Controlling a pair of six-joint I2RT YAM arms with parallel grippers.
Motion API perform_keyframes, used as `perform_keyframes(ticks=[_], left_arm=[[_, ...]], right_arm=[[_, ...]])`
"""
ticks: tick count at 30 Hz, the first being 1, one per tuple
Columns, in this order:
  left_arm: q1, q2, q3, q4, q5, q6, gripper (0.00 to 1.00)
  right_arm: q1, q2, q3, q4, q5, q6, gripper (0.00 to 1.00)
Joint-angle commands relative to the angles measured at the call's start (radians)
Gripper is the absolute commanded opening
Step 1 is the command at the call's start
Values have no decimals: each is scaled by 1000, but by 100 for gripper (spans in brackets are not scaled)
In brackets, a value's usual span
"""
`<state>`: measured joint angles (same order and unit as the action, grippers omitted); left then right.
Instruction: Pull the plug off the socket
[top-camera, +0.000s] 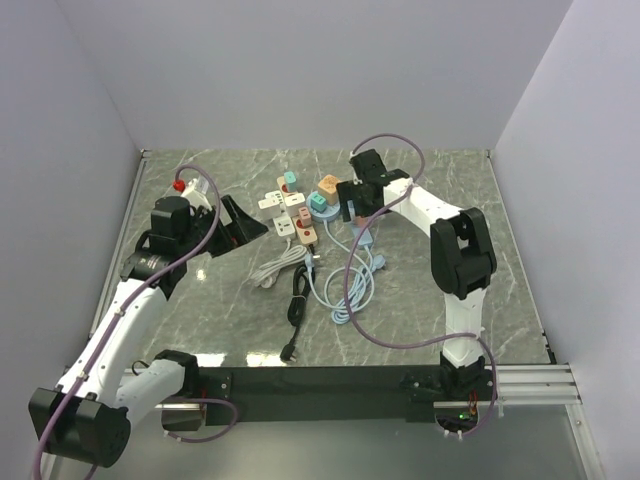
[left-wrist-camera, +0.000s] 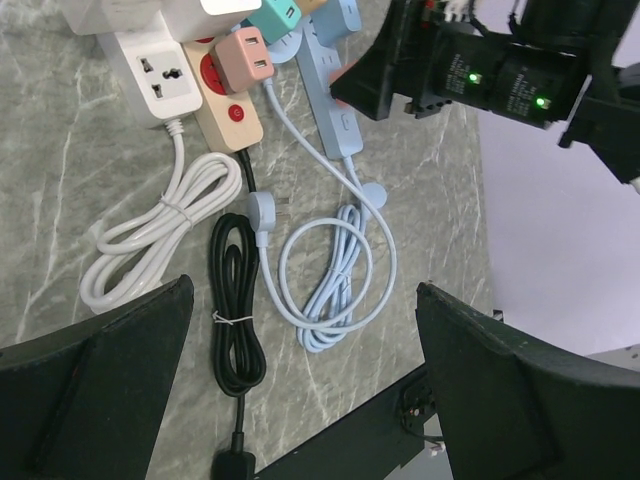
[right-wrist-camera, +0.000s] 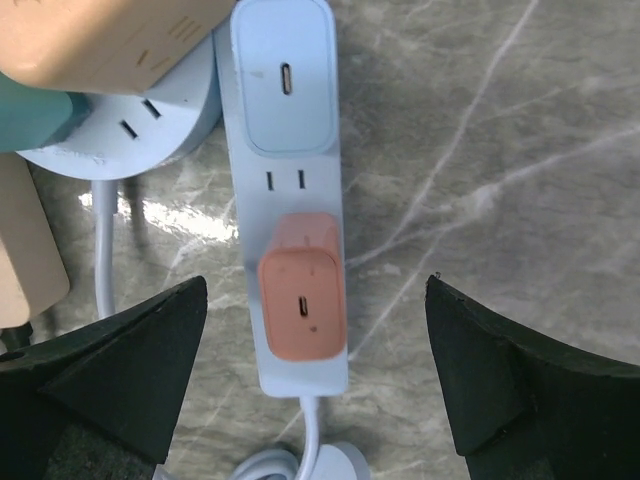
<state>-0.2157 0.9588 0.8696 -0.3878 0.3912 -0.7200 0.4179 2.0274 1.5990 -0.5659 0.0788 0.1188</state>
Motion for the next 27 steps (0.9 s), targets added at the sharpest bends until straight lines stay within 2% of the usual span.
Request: perform_keyframes(ticks=[1,8,16,23,24,27], left_arm=[[-10,-32,-3,9,-6,-9,100],[-24,-15,6,-3,-20,-13,99],[-45,-9,3,7,-32,-25,100],[-74,12,2,23,-43,-36,99],[-77,15,3,21,-43,-36,100],[-91,27,-3,26,-57,-35,99]], right_arm=[[-4,13,61,20,-39,-13,96],[-2,74,65,1,-1,31,89],[-2,39,-45,47,-31,88,77],[1,1,-166,109,-45,128,73],[1,-9,-186,115,-44,136,71],[1,-30,-208,123,-53,151,51]])
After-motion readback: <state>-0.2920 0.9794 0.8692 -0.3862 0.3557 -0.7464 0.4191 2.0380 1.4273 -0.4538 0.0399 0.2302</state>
